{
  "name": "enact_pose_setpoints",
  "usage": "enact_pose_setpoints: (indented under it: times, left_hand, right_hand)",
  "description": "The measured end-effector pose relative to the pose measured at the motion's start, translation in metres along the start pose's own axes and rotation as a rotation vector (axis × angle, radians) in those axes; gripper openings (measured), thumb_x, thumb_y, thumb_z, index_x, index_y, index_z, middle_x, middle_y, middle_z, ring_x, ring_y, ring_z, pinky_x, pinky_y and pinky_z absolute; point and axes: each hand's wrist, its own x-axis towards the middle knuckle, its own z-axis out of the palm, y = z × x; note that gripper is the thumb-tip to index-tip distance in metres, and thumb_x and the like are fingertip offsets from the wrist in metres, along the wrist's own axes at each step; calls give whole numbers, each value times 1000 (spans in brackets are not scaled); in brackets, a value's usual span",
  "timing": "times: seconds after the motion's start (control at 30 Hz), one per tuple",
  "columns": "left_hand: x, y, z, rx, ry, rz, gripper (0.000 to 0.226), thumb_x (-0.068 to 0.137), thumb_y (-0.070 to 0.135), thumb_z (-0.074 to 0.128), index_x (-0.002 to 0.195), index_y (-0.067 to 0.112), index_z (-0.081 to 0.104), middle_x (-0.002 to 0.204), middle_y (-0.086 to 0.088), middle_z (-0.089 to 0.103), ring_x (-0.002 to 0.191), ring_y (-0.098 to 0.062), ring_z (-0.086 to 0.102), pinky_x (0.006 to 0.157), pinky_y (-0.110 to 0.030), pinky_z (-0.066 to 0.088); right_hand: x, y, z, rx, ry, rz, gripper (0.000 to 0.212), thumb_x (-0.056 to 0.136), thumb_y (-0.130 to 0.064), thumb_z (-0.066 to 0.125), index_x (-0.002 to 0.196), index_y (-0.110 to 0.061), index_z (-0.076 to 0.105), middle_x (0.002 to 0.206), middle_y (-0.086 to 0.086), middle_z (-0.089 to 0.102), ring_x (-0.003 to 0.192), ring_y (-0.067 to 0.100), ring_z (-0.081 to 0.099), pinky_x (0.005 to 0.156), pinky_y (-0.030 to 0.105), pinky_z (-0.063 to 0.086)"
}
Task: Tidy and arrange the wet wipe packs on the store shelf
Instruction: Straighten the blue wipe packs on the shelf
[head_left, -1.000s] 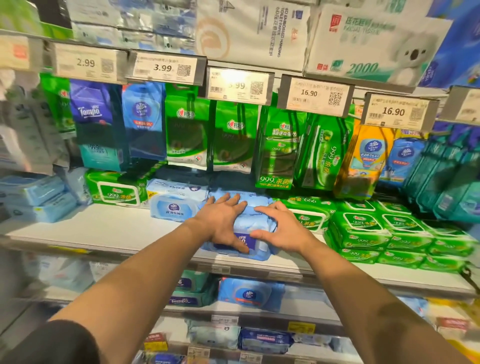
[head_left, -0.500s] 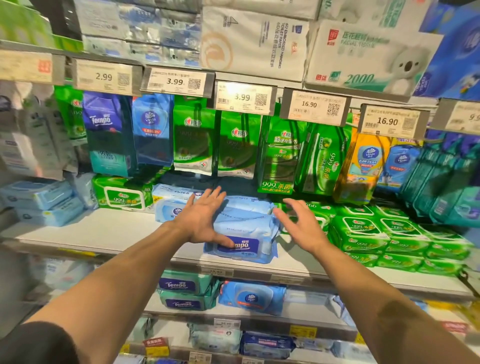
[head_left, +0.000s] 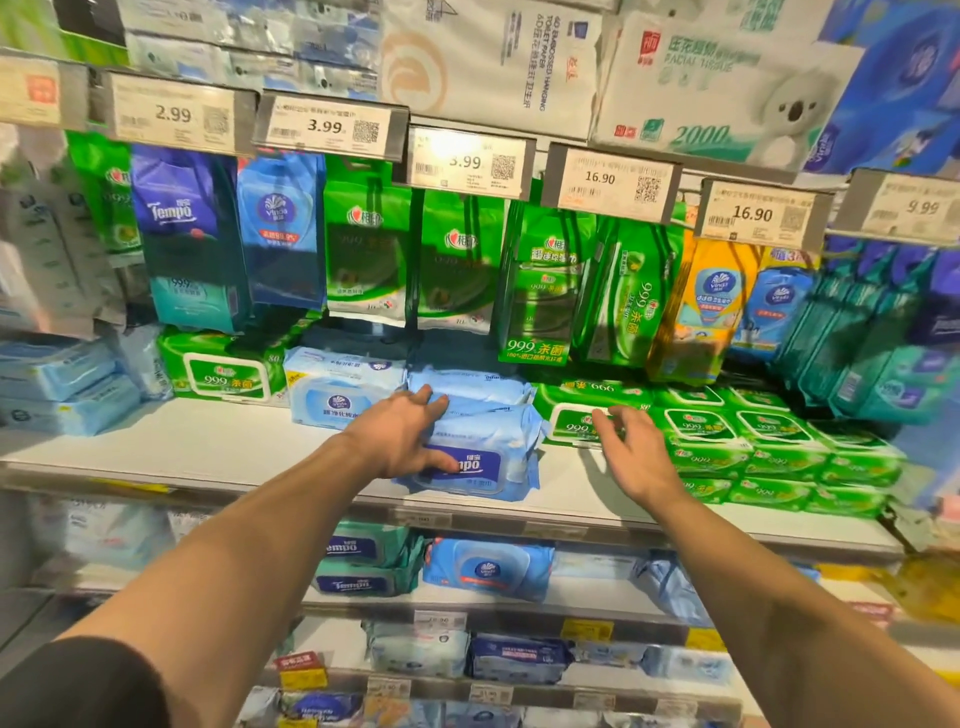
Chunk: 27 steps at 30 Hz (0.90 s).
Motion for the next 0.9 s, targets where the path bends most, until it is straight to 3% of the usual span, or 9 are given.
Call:
enact_pose_setpoints:
  times: [0.23,0.43,0.57,0.77,0.9]
  left_hand:
    - [-2,0,-9,66,-36,-54,95,73,75,62,144,18,37,148,-13,41,127,-33,48,102,-44,44]
    - [-7,-7,-7,40,-11,-87,96,68,79,62,141,20,41,146,-10,43,127,-31,48,101,-44,45]
    - [-7,-6,0,-24,27,-61,95,71,74,66,142,17,39,147,-14,40,135,-32,37,109,-43,38]
    - [-5,-2,4,-70,24,-40,102,75,70,64,153,22,22,161,-9,18,149,-36,7,117,-48,21]
    - [-4,0,5,-99,24,-31,101,76,69,64,154,21,21,163,-8,13,149,-37,0,119,-48,15]
  right_hand:
    - [-10,-5,-1,0,-26,-29,59,100,-47,45,139,-2,48,133,14,50,124,28,48,108,42,37]
    - [-17,5,-3,7,-16,24,60,99,-53,42,136,-6,50,127,12,52,120,28,50,105,42,39]
    - [-17,5,0,14,-32,47,60,99,-52,42,137,-6,49,128,13,51,120,30,51,105,43,39]
    - [-8,-8,4,1,-43,25,60,101,-46,43,143,-4,43,141,16,45,130,29,43,110,39,32]
    - [-7,-9,9,-15,-53,11,61,101,-47,43,145,-5,41,144,16,43,133,29,40,110,37,29]
